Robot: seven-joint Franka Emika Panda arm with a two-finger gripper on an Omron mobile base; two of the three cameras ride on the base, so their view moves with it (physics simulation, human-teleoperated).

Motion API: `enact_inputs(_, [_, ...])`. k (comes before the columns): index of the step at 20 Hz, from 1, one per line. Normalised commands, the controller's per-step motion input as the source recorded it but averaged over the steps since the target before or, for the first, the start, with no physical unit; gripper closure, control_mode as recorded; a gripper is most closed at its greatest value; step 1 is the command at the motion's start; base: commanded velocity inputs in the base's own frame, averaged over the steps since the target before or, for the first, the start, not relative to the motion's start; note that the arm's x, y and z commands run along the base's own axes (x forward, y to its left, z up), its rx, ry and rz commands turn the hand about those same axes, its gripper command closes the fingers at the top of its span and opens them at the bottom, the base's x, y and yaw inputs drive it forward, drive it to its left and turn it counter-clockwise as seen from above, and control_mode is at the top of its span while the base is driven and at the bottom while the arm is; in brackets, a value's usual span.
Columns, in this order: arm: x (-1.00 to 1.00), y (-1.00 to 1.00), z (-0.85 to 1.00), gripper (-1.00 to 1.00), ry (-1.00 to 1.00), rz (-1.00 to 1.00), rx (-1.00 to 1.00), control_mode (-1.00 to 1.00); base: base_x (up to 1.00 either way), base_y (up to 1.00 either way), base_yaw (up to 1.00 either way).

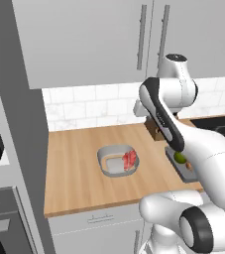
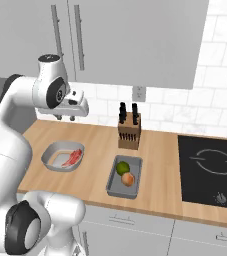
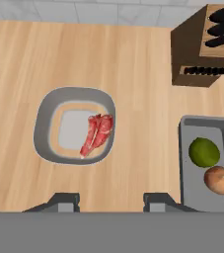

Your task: Take the meat container that has the steak and place it on the second highest rack of the freezer. Then take the vegetable container that has the lime and onion and place it on the highest rack of the freezer.

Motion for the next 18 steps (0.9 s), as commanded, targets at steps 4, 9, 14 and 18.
enact_inputs(4, [-0.16,0.28,-0.05,-1.00,-0.02,0.00,0.01,-1.00,0.00,0.00,0.00])
enact_inputs(9, [0.00,0.99,-0.69,-1.00,0.00,-0.06,0.12,-1.00,0.00,0.00,0.00])
enact_inputs(14, [0.03,0.50,-0.92,-1.00,0.01,-0.21,0.29,-1.00,0.00,0.00,0.00])
enact_inputs(18, [0.00,-0.02,-0.75,-1.00,0.14,-0.59,0.17,-1.00,0.00,0.00,0.00])
